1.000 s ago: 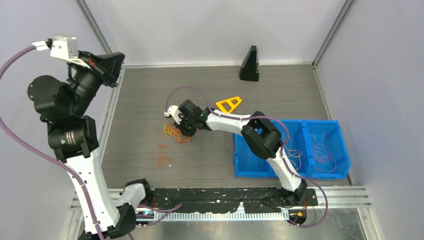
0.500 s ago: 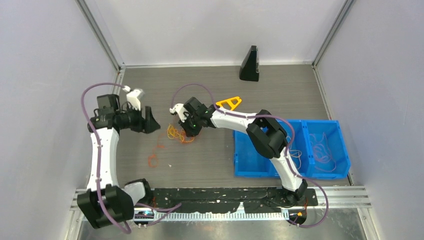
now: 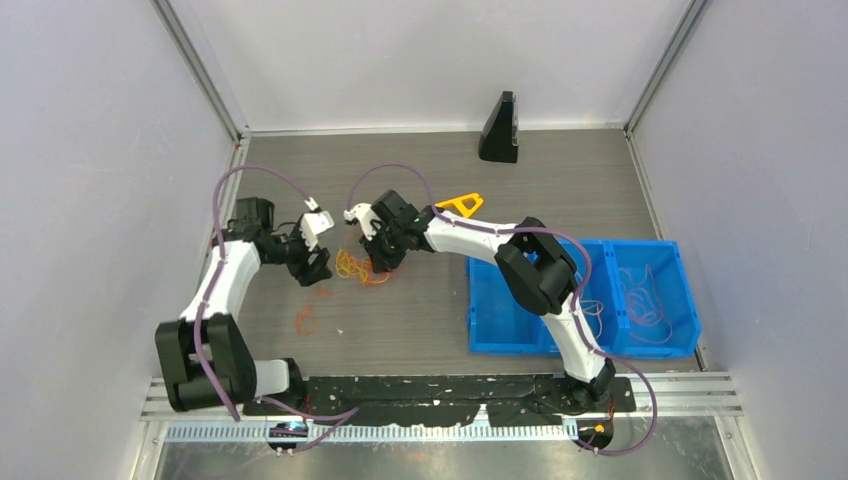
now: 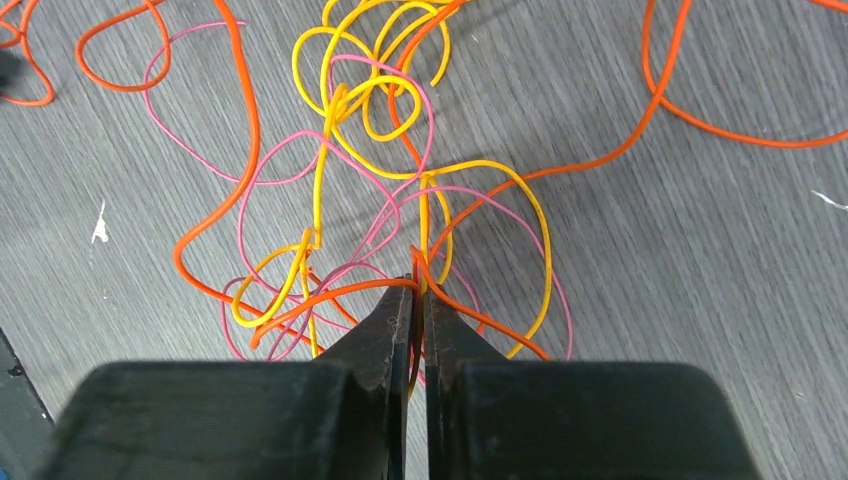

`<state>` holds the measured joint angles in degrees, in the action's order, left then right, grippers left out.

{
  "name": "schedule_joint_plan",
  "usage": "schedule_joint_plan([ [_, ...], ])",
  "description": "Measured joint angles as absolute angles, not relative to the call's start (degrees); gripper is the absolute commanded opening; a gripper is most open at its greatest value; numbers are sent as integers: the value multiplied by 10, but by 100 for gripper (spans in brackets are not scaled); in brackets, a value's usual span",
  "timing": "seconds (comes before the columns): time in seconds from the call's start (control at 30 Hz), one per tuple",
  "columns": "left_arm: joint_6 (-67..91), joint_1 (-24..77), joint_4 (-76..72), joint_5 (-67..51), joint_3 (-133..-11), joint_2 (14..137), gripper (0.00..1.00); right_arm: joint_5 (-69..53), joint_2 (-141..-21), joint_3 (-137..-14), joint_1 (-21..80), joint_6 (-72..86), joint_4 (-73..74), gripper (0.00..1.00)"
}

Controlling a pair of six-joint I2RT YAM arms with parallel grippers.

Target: Untangle the cables

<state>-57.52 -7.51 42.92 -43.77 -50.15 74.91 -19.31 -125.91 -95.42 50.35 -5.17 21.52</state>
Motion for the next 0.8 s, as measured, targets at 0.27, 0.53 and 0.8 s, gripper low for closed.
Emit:
schedule_joint_plan([
  [0.27,-631,-6,372,-358,-502,829,30,-204,-1259,-955,499,-39,215,5],
  [0.53,-630,-5,357,-330,-502,816,0,-206,-1259,-955,491,-29,216,17],
  [0.8,-528,-76,437,-402,-581,571,0,-185,-1262,-958,489,-32,227,34],
])
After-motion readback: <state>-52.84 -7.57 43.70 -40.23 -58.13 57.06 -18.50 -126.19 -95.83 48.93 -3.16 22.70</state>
